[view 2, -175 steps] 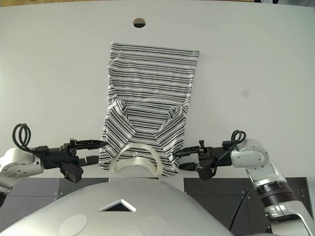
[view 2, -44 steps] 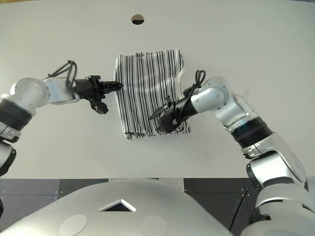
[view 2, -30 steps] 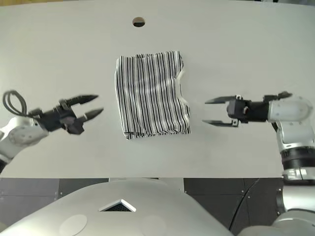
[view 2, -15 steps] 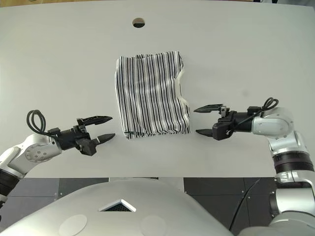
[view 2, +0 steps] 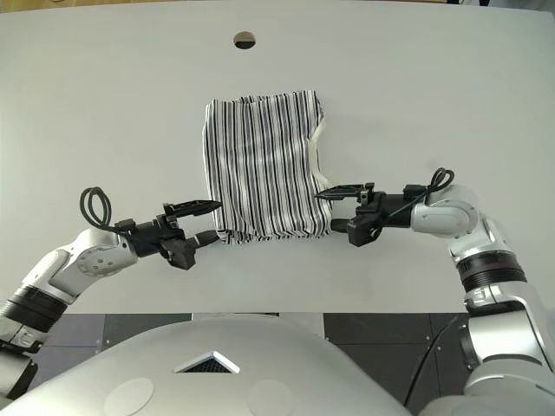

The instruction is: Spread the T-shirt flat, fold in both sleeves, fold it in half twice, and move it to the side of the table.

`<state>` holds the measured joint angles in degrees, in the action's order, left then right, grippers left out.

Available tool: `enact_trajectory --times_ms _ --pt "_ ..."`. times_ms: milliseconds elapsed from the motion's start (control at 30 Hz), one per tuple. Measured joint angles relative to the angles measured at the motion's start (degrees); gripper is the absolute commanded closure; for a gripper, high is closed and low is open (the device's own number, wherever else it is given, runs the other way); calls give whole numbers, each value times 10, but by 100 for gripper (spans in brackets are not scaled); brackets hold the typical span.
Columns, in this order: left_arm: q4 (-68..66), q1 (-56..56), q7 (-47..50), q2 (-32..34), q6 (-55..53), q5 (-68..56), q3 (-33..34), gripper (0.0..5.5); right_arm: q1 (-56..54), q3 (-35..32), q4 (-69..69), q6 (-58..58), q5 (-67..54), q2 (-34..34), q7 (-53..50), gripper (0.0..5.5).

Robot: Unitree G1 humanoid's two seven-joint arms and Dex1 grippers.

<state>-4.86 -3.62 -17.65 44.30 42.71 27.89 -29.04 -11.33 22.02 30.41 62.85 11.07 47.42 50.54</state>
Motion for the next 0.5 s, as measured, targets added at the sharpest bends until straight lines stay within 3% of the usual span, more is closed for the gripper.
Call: enact_trajectory --times_ms 400,500 --pt "-16 29 -12 -10 17 21 -8 435 -23 40 30 8 9 0 -12 533" --pt "-20 35 -12 -11 25 23 -6 466 -26 44 34 8 12 0 -15 540"
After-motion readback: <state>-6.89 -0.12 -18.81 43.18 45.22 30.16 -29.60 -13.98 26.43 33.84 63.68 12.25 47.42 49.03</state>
